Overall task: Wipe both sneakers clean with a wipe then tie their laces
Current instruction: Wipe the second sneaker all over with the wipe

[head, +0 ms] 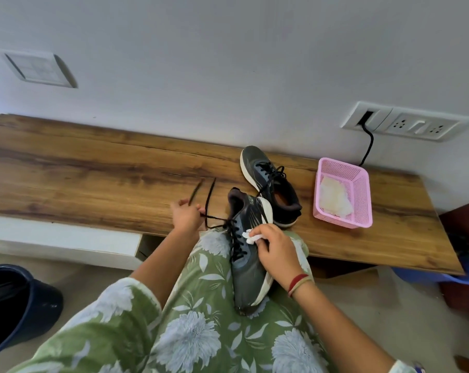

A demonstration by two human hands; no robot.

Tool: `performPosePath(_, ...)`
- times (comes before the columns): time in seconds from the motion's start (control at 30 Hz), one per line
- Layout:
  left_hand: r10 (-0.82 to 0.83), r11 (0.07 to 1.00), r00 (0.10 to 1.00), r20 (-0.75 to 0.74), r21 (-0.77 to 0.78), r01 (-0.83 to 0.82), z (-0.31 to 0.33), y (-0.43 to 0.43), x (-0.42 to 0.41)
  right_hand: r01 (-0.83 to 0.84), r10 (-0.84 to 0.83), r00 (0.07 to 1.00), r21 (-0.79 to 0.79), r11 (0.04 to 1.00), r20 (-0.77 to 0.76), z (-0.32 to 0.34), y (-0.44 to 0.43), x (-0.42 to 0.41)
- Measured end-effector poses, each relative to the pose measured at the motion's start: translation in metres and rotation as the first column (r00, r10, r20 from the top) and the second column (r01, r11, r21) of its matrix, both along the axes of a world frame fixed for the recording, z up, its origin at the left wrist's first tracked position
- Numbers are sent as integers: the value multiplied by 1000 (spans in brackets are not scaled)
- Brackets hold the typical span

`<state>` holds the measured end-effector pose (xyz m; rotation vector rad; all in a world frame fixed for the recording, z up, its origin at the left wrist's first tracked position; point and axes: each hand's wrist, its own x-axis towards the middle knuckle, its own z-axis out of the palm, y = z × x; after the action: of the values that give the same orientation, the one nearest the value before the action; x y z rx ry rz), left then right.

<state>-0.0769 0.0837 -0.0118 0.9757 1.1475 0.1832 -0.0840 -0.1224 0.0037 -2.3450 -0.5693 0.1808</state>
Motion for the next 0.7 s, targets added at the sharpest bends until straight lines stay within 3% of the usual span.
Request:
performPosePath(0.07, -216, 951, 974, -72, 212, 226, -10, -9, -13, 66, -61, 991, 41, 997, -122, 3, 3, 9)
performPosePath(0.13, -432, 832, 897, -90, 345, 435, -13, -29, -17, 213, -163, 932, 126, 969, -323, 8, 8, 25)
performPosePath(0.2, -587, 650, 785, -197, 463, 602, -17, -46, -15, 415, -224, 784, 220, 883, -579, 15, 15, 42)
performPosePath(0.27, -641, 443, 671, -373, 535, 719, -24, -51, -12, 478, -233, 724, 230, 847, -649, 22, 25, 58)
performPosePath(0.37, -723, 318, 563, -400, 532, 785, -29, -45, -14, 300, -232, 908, 157, 941, -349, 27, 41, 74)
performPosePath(0.43, -745, 344, 578, -335, 550, 761, -29, -45, -20, 133, -128, 976, 17, 991, -174, 25, 52, 76)
performPosePath(0.53, -722, 417, 643, -256, 581, 699, -29, -46, -25, -16, 13, 1000, -258, 966, -15, 14, 59, 68)
performPosePath(0.7, -744, 443, 639, -195, 572, 690, -26, -45, -26, -48, 58, 997, -221, 974, 42, 5, 47, 52)
